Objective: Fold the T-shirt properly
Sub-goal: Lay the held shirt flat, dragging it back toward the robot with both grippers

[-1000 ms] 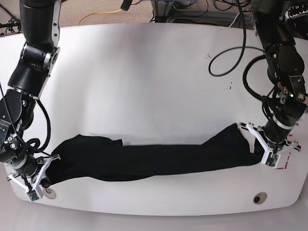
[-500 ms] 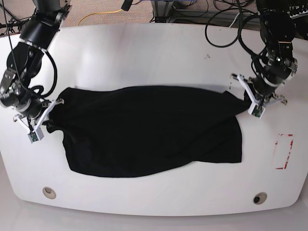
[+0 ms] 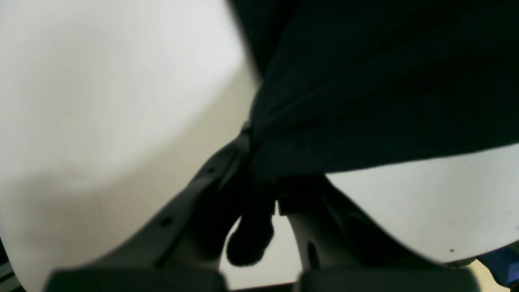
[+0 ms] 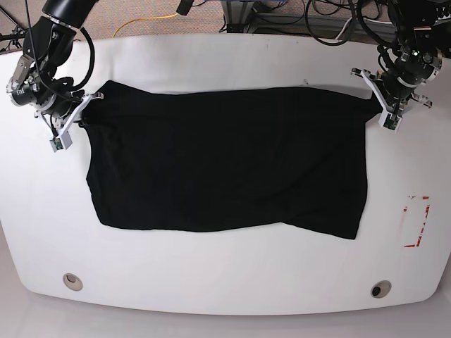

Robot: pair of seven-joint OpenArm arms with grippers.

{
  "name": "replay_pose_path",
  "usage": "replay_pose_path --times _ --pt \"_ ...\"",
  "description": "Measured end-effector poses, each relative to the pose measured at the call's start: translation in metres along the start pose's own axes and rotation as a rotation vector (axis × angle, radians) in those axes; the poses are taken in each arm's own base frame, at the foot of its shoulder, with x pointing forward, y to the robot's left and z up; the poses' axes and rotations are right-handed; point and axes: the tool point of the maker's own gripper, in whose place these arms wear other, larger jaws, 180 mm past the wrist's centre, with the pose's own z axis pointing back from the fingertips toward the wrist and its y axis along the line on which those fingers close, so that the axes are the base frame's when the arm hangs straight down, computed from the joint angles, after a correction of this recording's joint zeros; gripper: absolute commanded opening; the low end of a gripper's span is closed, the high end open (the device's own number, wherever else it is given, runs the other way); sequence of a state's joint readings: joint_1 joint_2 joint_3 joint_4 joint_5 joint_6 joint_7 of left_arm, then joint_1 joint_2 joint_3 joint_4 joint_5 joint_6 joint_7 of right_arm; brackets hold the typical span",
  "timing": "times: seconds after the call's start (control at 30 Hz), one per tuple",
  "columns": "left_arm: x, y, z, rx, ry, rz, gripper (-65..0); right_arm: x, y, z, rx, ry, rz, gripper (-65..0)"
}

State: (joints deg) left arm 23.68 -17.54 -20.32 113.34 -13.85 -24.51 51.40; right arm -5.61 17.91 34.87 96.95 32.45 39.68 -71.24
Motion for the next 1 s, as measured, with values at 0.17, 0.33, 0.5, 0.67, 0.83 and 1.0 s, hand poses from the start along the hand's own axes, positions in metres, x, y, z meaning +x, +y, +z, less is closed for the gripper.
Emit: replay_pose_path --times 0.17,0.33,0.5,0.67,0.83,1.0 --pt "0.003 0.013 0.004 0.035 -0.017 0.018 -65.0 0.037 0.009 -0.003 0.027 -0.102 -0.006 -46.3" --pt "0.005 0.030 0.007 0.082 -0.019 0.022 -65.0 0.053 0.009 -0.009 0.040 -0.123 -0.023 -19.5" --pt "0.015 0.033 0.007 0.087 -0.046 0.023 -65.0 0.055 -0.001 0.002 0.046 -0.190 -0.137 -12.7" --pt "0.013 0.032 0.006 0.086 -0.038 0.024 -65.0 0.013 -0.002 0.014 0.096 -0.165 -0.265 -14.1" --pt "0.014 0.030 0.006 0.083 -0.042 0.024 -65.0 -0.021 0.019 0.020 0.194 -0.170 -0.330 -14.1" --pt "0.014 0.030 0.005 0.082 -0.041 0.027 -65.0 -0.059 0.032 0.017 0.204 -0.089 -0.378 -14.1"
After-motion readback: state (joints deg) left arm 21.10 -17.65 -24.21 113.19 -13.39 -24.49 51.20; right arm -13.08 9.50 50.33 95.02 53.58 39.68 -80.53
